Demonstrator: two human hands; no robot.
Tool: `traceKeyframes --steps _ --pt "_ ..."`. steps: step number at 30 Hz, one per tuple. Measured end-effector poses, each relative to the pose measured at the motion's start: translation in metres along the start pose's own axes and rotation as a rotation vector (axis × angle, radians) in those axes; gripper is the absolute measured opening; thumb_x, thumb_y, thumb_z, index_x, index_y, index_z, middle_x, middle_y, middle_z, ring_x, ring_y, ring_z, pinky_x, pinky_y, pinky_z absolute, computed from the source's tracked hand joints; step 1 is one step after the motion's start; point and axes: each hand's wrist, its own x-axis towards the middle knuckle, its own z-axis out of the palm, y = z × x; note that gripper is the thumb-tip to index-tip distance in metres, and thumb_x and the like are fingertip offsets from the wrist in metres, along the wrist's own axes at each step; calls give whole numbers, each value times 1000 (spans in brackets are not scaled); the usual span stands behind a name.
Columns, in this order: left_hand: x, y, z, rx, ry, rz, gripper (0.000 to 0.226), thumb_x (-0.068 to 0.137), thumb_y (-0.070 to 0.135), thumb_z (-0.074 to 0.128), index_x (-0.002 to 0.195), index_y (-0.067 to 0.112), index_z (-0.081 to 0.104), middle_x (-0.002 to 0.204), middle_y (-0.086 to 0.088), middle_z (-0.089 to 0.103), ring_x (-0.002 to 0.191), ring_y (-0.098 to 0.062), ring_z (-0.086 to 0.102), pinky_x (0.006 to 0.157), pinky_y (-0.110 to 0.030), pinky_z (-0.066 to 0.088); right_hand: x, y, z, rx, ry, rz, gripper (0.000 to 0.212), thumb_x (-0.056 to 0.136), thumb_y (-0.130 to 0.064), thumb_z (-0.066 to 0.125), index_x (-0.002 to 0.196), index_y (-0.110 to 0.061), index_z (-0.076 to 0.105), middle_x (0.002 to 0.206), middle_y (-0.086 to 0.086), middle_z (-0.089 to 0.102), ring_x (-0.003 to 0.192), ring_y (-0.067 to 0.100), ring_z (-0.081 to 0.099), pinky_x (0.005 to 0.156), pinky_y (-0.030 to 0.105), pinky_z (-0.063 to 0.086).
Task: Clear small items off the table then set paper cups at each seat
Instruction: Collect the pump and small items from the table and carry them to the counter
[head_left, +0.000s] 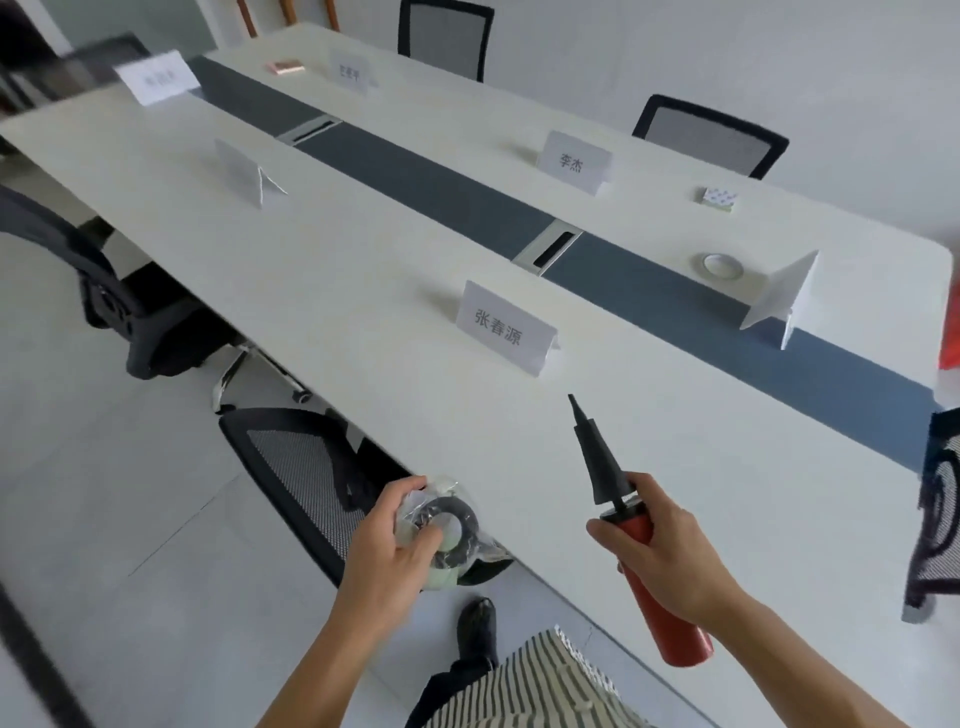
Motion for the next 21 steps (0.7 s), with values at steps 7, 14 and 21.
traceKeyframes --steps 7,14,21 --pt "-117 -53 -6 -95 228 -183 37 87 12 61 121 27 56 108 5 61 91 -11 59 76 -18 47 -46 22 39 -167 -361 -77 28 81 -44 68 103 -41 50 70 4 68 61 18 67 65 39 60" --pt "-225 -115 -36 -171 454 -412 38 86 10 62 117 30 56 113 2 57 95 -7 56 74 -24 46 -83 3 102 -259 -636 -151 32 80 -46 69 106 -40 50 69 -1 67 63 18 70 65 37 61" --pt "-257 -159 -100 -271 626 -450 39 86 9 61 118 31 55 109 5 60 99 -14 59 82 -28 49 -83 -71 189 -322 -757 -258 34 80 -45 70 108 -38 50 73 1 69 66 19 72 66 37 62"
